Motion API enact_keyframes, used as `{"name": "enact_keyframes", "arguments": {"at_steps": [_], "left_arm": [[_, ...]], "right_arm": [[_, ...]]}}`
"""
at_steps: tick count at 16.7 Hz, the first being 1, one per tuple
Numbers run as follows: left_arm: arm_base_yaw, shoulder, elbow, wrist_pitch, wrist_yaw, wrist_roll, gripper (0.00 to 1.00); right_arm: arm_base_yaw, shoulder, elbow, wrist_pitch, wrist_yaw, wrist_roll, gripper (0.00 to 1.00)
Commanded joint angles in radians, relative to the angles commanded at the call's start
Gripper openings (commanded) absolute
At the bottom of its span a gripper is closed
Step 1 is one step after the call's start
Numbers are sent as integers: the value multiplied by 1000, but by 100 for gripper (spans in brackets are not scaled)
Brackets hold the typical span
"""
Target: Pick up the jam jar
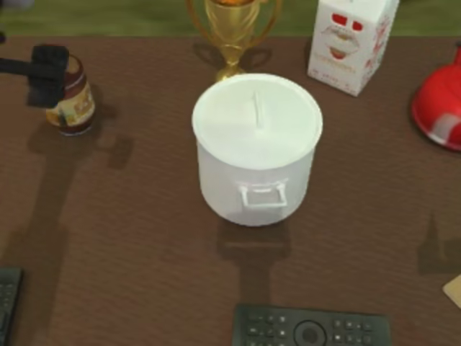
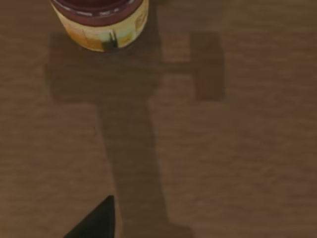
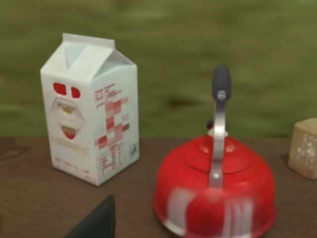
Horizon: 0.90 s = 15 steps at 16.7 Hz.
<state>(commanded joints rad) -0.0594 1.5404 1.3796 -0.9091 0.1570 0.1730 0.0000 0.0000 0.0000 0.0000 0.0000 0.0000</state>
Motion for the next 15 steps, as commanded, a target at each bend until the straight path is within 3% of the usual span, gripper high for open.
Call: {"name": "enact_keyframes", "arguments": {"at_steps": [9,15], "left_arm": [[26,784,839,-358,-52,64,100],[47,1031,1152,-429,-93,93,100]], "right_arm": [[0,0,0,0,0,0,100],[0,0,0,0,0,0,100]]}}
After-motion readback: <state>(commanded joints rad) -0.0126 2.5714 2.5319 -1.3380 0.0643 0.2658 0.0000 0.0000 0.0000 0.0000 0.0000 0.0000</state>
